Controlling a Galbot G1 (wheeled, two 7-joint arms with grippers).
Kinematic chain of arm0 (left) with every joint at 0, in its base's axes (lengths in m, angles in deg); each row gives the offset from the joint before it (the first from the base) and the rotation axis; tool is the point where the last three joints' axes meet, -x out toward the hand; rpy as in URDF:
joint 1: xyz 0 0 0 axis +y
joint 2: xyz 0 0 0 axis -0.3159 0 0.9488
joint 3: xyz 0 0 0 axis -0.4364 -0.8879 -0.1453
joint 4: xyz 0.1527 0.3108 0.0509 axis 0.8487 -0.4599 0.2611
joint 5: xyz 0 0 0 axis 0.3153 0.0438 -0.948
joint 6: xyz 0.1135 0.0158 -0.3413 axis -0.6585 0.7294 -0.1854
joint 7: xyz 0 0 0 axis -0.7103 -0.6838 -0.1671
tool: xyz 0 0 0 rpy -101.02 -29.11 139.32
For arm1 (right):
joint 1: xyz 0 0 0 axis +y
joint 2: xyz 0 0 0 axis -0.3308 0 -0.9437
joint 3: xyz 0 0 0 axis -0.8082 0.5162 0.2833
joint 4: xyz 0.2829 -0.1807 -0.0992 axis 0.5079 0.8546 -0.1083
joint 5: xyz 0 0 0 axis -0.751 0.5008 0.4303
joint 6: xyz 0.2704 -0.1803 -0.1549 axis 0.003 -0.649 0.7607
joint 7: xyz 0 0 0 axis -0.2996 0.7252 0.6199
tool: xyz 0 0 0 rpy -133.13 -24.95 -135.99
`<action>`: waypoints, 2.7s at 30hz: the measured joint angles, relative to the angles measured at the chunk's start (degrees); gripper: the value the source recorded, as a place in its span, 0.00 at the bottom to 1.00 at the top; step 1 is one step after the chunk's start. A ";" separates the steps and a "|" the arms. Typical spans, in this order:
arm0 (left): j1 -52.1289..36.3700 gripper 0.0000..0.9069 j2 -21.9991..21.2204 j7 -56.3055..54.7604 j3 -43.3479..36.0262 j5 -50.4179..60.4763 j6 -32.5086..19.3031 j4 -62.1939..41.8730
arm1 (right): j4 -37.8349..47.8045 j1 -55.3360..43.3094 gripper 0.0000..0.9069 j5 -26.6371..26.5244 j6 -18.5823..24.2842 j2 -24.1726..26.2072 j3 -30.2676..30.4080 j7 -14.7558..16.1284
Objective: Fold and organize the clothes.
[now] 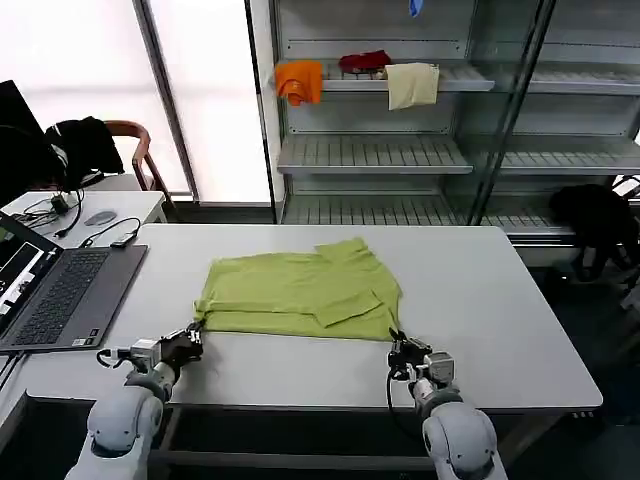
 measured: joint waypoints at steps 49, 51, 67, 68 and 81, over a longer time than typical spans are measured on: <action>11.10 1.00 2.22 -0.58 8.38 -3.91 -0.24 14.53 | -4.98 -3.76 1.00 -1.65 -0.48 -2.11 4.29 -4.13; 8.60 1.00 2.89 0.50 7.83 -3.84 -0.05 12.85 | -2.43 -6.94 1.00 -2.10 -0.49 -2.50 4.84 -4.38; -10.51 1.00 5.97 5.59 -0.88 -3.41 0.68 -5.67 | 18.90 -25.59 1.00 -1.49 -0.38 -6.04 5.51 -4.28; -11.33 1.00 5.90 5.68 -1.35 -3.19 0.71 -6.84 | 20.19 -26.38 1.00 -1.17 -0.36 -6.28 5.44 -4.15; -17.69 0.74 5.82 7.01 -4.49 -1.49 0.81 -17.53 | 32.58 -33.38 1.00 2.01 -0.22 -8.63 5.14 -3.30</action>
